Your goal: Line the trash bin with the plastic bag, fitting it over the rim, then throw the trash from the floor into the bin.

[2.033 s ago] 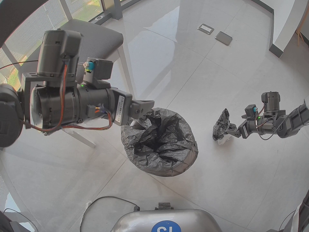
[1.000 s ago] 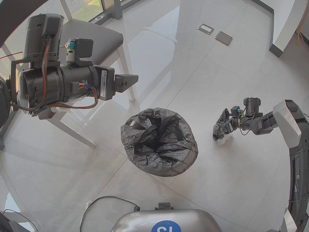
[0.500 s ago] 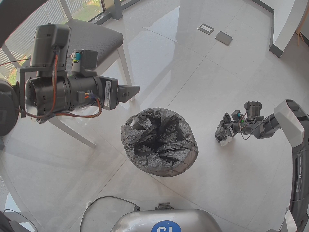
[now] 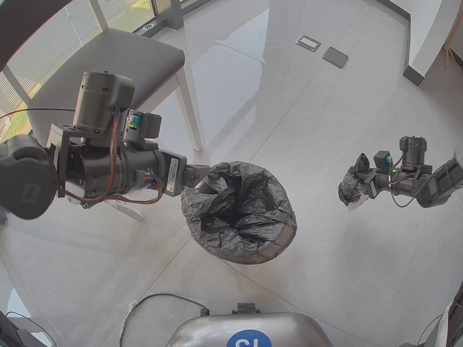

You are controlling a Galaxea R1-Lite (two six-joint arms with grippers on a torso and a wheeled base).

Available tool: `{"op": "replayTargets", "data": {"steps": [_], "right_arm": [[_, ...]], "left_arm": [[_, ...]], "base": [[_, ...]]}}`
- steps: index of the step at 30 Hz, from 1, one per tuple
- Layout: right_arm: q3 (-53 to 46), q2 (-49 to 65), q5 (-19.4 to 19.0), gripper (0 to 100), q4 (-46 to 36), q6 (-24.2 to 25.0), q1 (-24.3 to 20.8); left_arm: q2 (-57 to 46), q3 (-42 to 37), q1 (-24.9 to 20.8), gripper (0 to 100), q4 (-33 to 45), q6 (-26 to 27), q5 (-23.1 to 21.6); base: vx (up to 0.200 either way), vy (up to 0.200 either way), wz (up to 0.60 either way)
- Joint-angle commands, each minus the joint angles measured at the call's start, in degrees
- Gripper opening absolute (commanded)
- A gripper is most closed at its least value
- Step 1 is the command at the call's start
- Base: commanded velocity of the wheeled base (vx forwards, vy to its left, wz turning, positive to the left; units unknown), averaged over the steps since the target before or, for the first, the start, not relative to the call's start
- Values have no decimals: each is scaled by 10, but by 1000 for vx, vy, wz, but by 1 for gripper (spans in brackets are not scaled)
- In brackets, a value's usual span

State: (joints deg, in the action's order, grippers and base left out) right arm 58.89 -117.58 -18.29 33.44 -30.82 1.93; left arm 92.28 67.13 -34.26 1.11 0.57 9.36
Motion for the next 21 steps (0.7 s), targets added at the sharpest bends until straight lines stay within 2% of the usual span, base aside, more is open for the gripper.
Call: {"op": "replayTargets", "data": {"steps": [1,5,9,21], "right_arm": [[-119,198,-31,0,11,-1,-11],[-162,266,-34,0,12,1,-43],[-186,289,-34,0,14,2,-67],[-214,286,-57,0,74,2,-74]], "left_arm": [[9,-47,2,100,-1,1,11],[11,-57,17,100,-4,5,11],[14,-59,35,100,-3,5,11],[-8,-94,54,100,-7,20,11]], "base": [[0,0,0],[0,0,0],[0,0,0],[0,0,0]]}}
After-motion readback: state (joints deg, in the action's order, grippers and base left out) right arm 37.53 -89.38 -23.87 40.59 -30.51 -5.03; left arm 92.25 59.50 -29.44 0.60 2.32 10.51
